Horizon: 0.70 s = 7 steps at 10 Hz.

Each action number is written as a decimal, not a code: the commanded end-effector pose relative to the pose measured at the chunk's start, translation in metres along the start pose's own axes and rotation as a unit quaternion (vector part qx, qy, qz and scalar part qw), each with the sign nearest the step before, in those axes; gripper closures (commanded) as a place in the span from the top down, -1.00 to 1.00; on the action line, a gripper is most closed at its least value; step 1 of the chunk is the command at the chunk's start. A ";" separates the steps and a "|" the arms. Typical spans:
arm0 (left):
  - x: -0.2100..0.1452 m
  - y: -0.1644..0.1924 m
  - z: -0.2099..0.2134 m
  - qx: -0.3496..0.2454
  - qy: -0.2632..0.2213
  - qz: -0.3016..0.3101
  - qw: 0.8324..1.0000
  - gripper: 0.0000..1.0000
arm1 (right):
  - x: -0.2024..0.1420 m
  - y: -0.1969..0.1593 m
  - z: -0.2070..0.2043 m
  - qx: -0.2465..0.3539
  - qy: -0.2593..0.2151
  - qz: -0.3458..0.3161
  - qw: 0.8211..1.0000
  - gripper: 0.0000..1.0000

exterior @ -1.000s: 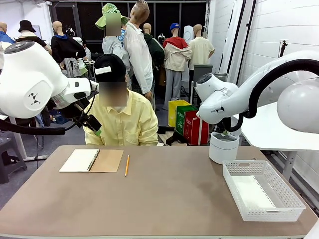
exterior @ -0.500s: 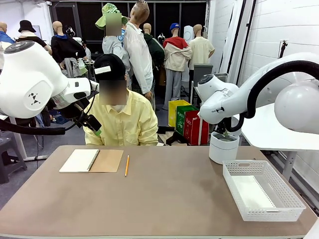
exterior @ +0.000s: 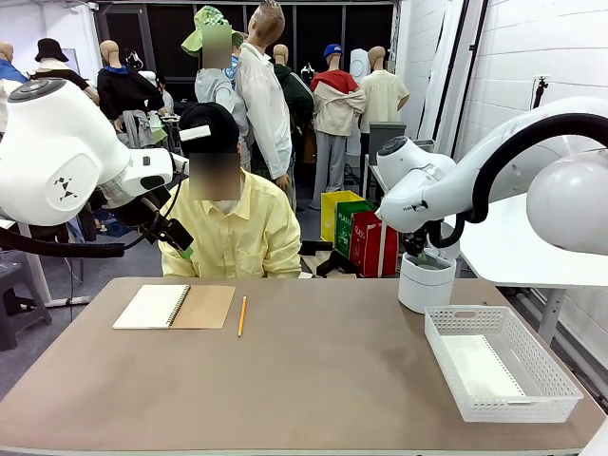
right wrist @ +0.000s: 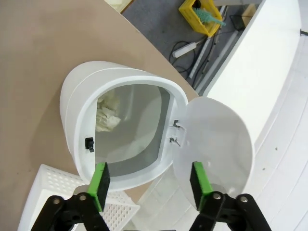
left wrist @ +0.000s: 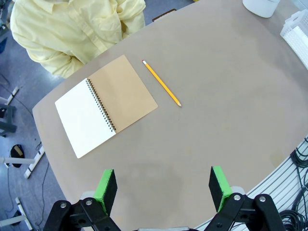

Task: Sort the paper based on its condition.
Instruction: If a person hands you a paper, place it in the Organizing basket , and if it's crumpled, put it in the Trash can.

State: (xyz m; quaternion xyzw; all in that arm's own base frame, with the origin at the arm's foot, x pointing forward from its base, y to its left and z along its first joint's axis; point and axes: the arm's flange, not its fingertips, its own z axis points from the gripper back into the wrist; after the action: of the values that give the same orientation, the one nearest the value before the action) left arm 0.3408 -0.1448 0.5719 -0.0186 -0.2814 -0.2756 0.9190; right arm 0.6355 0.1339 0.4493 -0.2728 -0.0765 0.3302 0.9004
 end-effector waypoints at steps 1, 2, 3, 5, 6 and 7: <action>0.000 0.002 -0.001 0.001 -0.006 -0.004 1.000 1.00 | -0.002 0.000 0.013 0.006 -0.005 -0.009 1.000 1.00; 0.000 0.002 -0.001 0.001 -0.006 -0.004 1.000 1.00 | -0.001 0.000 0.018 0.012 -0.006 -0.004 1.000 1.00; 0.000 0.002 -0.001 0.001 -0.006 -0.004 1.000 1.00 | -0.001 0.001 0.021 0.024 -0.008 0.001 1.000 1.00; 0.000 0.002 -0.001 0.001 -0.006 -0.004 1.000 1.00 | 0.000 0.002 0.025 0.033 -0.007 -0.007 0.999 1.00; 0.000 0.002 -0.001 0.001 -0.006 -0.004 1.000 1.00 | 0.000 0.002 0.021 0.011 -0.012 -0.007 1.000 1.00; 0.000 0.002 -0.001 0.001 -0.006 -0.004 1.000 1.00 | 0.000 0.002 0.021 0.011 -0.012 -0.007 1.000 1.00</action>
State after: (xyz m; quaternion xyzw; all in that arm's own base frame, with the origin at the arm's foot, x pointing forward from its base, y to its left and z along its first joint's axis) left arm 0.3408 -0.1448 0.5719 -0.0186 -0.2814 -0.2756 0.9190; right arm 0.6265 0.1466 0.4660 -0.2511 -0.0836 0.3253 0.9078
